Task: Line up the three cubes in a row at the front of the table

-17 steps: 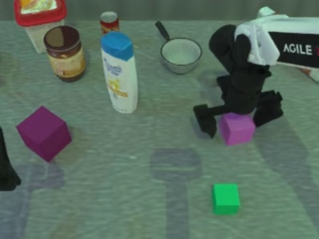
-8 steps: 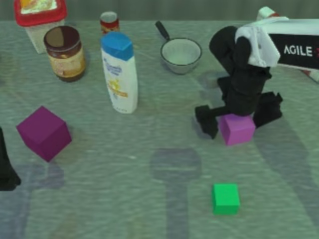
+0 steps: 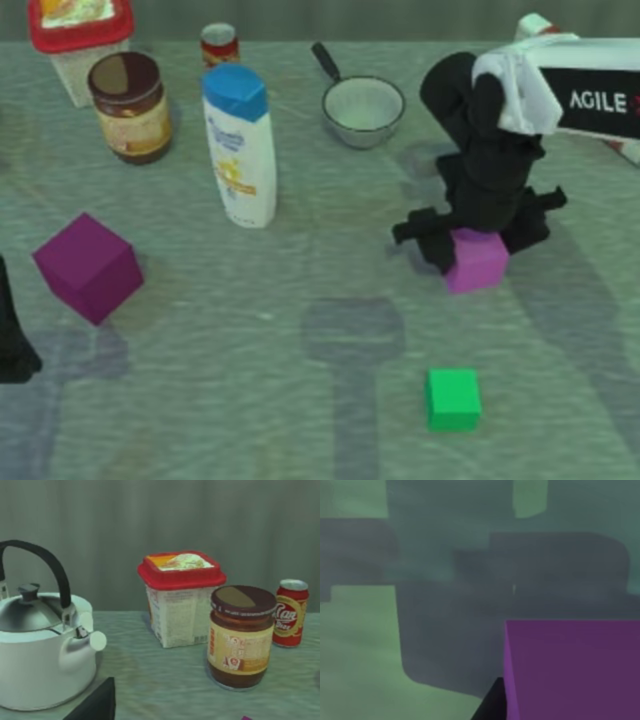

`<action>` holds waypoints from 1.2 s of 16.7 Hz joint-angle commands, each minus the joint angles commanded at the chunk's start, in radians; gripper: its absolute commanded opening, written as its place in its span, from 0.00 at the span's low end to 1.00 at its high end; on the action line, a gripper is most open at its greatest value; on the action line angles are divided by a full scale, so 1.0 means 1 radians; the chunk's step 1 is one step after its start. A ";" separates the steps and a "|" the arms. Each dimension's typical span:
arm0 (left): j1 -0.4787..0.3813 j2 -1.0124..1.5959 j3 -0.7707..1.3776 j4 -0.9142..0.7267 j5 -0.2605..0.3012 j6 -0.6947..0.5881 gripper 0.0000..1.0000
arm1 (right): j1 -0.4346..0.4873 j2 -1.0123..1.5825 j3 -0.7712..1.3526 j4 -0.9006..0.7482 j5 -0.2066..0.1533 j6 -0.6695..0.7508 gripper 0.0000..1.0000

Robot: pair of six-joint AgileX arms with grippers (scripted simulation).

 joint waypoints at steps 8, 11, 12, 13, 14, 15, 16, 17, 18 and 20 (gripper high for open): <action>0.000 0.000 0.000 0.000 0.000 0.000 1.00 | 0.000 0.000 0.000 0.000 0.000 0.000 0.00; 0.000 0.000 0.000 0.000 0.000 0.000 1.00 | 0.001 -0.022 0.008 -0.010 0.004 -0.002 0.00; 0.000 0.000 0.000 0.000 0.000 0.000 1.00 | 0.003 -0.025 0.018 -0.024 0.004 -0.003 0.00; 0.000 0.000 0.000 0.000 0.000 0.000 1.00 | 0.005 -0.031 0.035 -0.048 0.005 -0.005 0.00; 0.000 0.000 0.000 0.000 0.000 0.000 1.00 | 0.008 -0.040 0.056 -0.079 0.005 -0.006 0.00; 0.000 0.000 0.000 0.000 0.000 0.000 1.00 | 0.009 -0.050 0.079 -0.113 0.004 -0.007 0.00; 0.000 0.000 0.000 0.000 0.000 0.000 1.00 | 0.010 -0.061 0.103 -0.150 0.004 -0.006 0.00; 0.000 0.000 0.000 0.000 0.000 0.000 1.00 | 0.010 -0.072 0.126 -0.186 0.003 -0.006 0.00; 0.000 0.000 0.000 0.000 0.000 0.000 1.00 | 0.010 -0.083 0.146 -0.215 0.003 -0.005 0.00; 0.000 0.000 0.000 0.000 0.000 0.000 1.00 | 0.009 -0.096 0.167 -0.243 0.003 -0.004 0.00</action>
